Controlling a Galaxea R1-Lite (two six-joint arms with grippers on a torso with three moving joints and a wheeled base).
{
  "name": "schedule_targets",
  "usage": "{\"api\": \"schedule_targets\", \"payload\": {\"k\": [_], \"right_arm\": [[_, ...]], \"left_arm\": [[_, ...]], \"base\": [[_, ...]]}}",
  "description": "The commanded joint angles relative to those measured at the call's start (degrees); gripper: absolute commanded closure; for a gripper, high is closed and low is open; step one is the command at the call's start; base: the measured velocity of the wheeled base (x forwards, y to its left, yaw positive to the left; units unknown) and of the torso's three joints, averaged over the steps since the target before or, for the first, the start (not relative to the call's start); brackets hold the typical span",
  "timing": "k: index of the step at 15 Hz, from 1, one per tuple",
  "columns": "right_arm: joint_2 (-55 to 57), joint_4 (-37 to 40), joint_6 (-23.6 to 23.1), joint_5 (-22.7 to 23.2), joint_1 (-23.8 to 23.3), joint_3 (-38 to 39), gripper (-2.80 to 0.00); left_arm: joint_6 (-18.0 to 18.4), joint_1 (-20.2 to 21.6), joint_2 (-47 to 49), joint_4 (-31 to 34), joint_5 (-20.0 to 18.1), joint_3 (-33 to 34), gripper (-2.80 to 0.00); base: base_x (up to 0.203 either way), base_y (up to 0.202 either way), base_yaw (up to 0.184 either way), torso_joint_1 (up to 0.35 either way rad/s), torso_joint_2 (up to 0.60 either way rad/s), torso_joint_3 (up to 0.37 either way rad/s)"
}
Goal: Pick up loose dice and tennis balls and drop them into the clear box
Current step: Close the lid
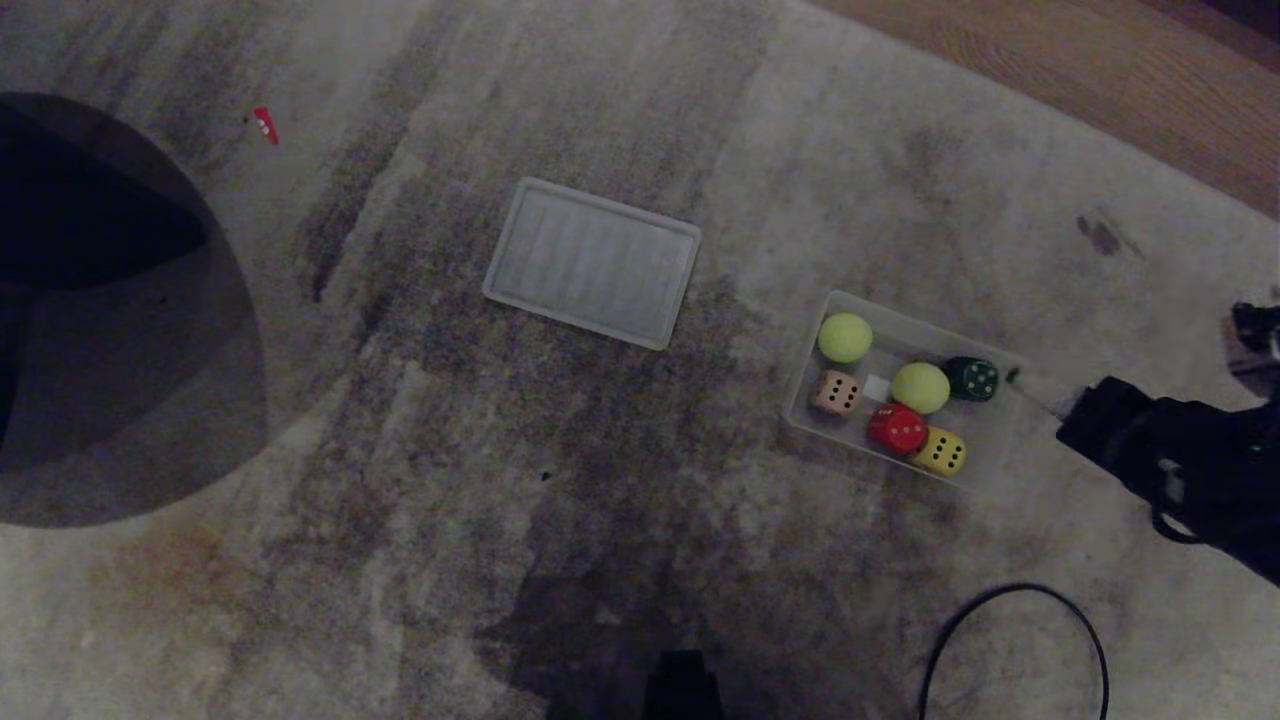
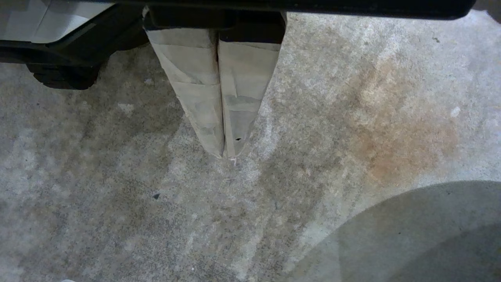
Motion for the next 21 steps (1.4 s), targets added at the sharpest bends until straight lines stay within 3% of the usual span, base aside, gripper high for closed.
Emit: {"api": "schedule_targets", "payload": {"k": [1, 4, 6, 8, 11, 15, 21], "right_arm": [[-21.51, 12.24, -4.38, -0.11, 0.06, 4.8, 0.0], [-40.4, 33.04, -12.78, -0.06, -1.2, 8.53, 0.0], [-50.06, 45.08, -17.69, 0.47, -5.35, 11.21, 0.0], [-56.35, 51.78, -20.27, 3.07, -12.9, 13.08, 0.0], [-67.86, 59.95, -23.1, 6.6, -12.7, 15.89, 0.0], [-79.16, 61.41, -26.5, 7.06, -11.26, 17.65, 0.0], [-79.04, 59.07, -28.41, 6.64, -11.1, 18.92, 0.0]], "left_arm": [[-0.03, 0.04, 0.06, -0.01, 0.06, 0.09, 0.0], [-0.03, 0.01, 0.06, -0.01, 0.01, 0.09, 0.0], [-0.03, 0.04, 0.06, -0.01, 0.06, 0.09, 0.0], [-0.03, 0.04, 0.06, -0.01, 0.06, 0.09, 0.0], [-0.03, -0.04, 0.06, -0.01, 0.06, 0.09, 0.0], [-0.03, 0.04, 0.06, -0.01, 0.05, 0.09, 0.0], [-0.04, -0.05, 0.06, -0.01, 0.06, 0.09, 0.0]], "base": [[0.0, 0.0, 0.0, 0.0, 0.0, 0.0], [0.0, 0.0, 0.0, 0.0, 0.0, 0.0], [0.0, 0.0, 0.0, 0.0, 0.0, 0.0], [0.0, 0.0, 0.0, 0.0, 0.0, 0.0], [0.0, 0.0, 0.0, 0.0, 0.0, 0.0], [0.0, 0.0, 0.0, 0.0, 0.0, 0.0], [0.0, 0.0, 0.0, 0.0, 0.0, 0.0]]}}
